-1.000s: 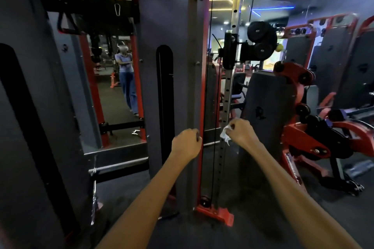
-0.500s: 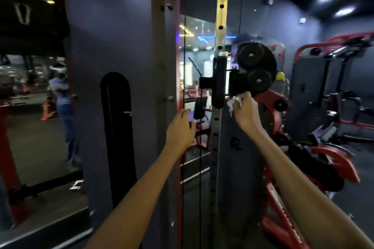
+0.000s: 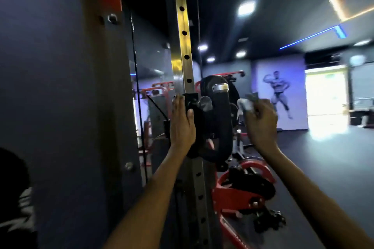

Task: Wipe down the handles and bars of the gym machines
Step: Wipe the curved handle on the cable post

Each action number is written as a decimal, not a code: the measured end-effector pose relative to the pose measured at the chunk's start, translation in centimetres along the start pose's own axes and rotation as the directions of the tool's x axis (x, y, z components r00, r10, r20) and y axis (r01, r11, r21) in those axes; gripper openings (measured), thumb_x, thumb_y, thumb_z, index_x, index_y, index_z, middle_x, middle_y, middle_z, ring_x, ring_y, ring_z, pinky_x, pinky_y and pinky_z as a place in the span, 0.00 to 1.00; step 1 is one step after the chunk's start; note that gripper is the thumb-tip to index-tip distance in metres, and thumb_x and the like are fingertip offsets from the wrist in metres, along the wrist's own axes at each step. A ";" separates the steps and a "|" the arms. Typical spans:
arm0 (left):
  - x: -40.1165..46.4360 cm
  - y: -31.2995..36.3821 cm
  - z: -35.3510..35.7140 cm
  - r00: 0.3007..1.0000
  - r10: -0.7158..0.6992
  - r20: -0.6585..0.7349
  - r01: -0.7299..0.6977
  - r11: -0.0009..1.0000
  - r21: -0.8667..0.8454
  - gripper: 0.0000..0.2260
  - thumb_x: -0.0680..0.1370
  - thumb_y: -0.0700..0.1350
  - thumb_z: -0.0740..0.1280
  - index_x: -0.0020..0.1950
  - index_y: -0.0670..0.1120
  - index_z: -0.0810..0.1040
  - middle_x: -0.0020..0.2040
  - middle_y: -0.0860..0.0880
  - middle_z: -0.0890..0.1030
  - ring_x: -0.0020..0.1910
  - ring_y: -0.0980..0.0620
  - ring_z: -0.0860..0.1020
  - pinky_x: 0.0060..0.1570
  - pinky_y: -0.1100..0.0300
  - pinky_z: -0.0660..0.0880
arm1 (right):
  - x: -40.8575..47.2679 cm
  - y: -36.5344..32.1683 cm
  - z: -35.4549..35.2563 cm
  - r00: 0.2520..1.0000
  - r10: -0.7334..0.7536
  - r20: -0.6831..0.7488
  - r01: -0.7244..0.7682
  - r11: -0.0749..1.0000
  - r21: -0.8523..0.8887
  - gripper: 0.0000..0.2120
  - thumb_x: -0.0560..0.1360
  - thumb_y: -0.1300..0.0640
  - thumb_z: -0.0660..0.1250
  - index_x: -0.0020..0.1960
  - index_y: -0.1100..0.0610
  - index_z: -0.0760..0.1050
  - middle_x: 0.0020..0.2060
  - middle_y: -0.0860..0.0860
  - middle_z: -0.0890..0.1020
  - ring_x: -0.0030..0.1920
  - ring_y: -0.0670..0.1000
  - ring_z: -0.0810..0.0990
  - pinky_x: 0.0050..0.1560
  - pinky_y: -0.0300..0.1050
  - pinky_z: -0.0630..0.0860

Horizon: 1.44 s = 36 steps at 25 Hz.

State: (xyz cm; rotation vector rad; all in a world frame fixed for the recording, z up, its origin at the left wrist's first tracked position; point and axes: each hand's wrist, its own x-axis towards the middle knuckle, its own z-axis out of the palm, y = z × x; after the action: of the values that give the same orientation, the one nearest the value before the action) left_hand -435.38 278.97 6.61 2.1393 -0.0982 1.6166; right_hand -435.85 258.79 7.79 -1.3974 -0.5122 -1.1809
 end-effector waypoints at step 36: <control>0.5 -5.3 3.9 0.973 0.230 0.025 -0.210 0.922 -0.324 0.26 0.82 0.43 0.53 0.78 0.43 0.46 0.78 0.48 0.47 0.77 0.54 0.44 0.74 0.63 0.35 | -8.3 -2.8 1.4 0.974 -0.190 0.123 0.208 0.965 -0.157 0.23 0.77 0.70 0.50 0.71 0.64 0.63 0.71 0.59 0.65 0.73 0.52 0.61 0.74 0.45 0.57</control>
State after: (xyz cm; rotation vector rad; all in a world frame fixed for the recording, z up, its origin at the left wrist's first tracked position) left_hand -430.00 282.28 4.55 1.9790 -0.6007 1.5278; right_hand -440.98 263.43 2.18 -1.5899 -0.6523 -1.3413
